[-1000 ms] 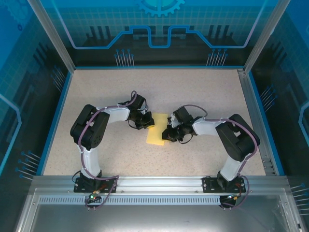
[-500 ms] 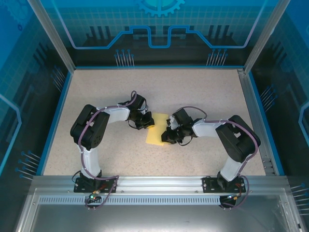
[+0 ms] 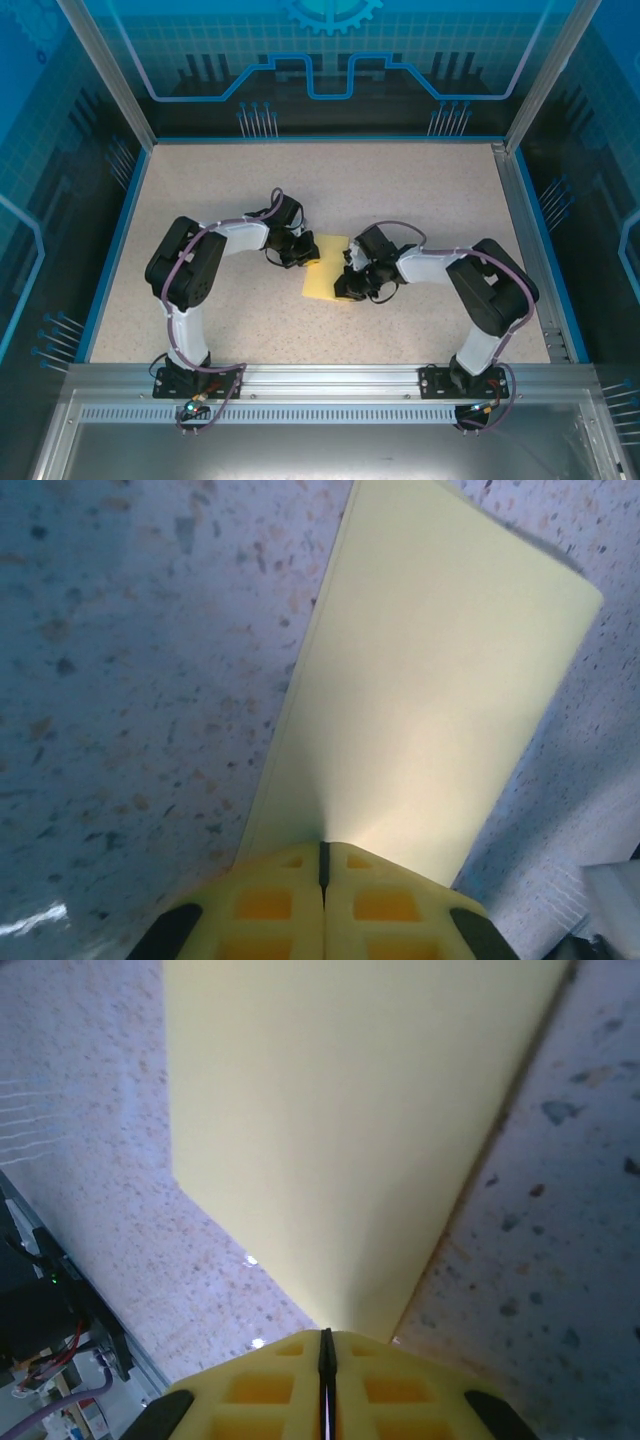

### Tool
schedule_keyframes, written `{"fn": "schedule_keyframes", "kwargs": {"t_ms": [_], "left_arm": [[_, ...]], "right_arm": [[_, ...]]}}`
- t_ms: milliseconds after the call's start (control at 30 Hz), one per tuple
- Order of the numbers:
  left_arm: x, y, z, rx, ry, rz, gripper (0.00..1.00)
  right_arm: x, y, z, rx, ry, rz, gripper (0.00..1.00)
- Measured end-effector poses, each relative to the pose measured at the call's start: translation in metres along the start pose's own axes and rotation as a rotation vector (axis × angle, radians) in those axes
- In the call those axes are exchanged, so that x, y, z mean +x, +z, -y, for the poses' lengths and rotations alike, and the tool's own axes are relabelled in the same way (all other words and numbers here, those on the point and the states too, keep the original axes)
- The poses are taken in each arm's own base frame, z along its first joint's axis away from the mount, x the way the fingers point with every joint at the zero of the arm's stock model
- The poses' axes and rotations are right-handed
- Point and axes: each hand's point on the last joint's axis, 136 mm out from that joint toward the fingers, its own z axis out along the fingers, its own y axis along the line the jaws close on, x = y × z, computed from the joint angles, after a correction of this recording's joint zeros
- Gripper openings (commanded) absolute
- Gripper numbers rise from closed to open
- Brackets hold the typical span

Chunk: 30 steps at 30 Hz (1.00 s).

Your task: Fold a paper plane with a square sheet of paper (pick it up from the middle)

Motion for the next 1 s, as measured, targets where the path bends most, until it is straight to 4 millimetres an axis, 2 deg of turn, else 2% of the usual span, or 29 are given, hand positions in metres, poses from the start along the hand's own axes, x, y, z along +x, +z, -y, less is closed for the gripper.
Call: {"fn": "schedule_keyframes", "kwargs": {"t_ms": [67, 167, 300, 367, 433, 567, 700, 767, 1000], "left_arm": [[0.001, -0.007, 0.003, -0.004, 0.002, 0.008, 0.18], [-0.001, -0.031, 0.019, 0.017, 0.021, 0.063, 0.24], [-0.001, -0.072, 0.043, 0.077, 0.063, 0.165, 0.26], [0.001, -0.083, 0.047, 0.093, 0.077, 0.192, 0.26], [0.005, -0.086, 0.044, 0.092, 0.077, 0.2, 0.27], [0.015, -0.076, 0.025, 0.058, 0.039, 0.167, 0.27], [0.019, -0.076, 0.022, 0.047, 0.034, 0.157, 0.27], [0.02, -0.08, 0.022, 0.048, 0.049, 0.16, 0.27], [0.021, -0.098, 0.019, 0.069, 0.054, 0.199, 0.3]], "right_arm": [[-0.006, -0.01, -0.008, -0.005, -0.017, 0.03, 0.13], [-0.018, -0.026, -0.015, 0.009, -0.044, 0.082, 0.19], [-0.031, -0.039, -0.012, 0.082, -0.053, 0.131, 0.22], [-0.033, -0.045, -0.004, 0.126, -0.035, 0.152, 0.23], [-0.034, -0.051, 0.006, 0.167, -0.004, 0.17, 0.25], [-0.032, -0.056, 0.028, 0.23, 0.076, 0.201, 0.25], [-0.025, -0.055, 0.046, 0.281, 0.16, 0.208, 0.28], [-0.024, -0.055, 0.05, 0.292, 0.197, 0.217, 0.3], [-0.028, -0.057, 0.048, 0.287, 0.233, 0.241, 0.3]]}}
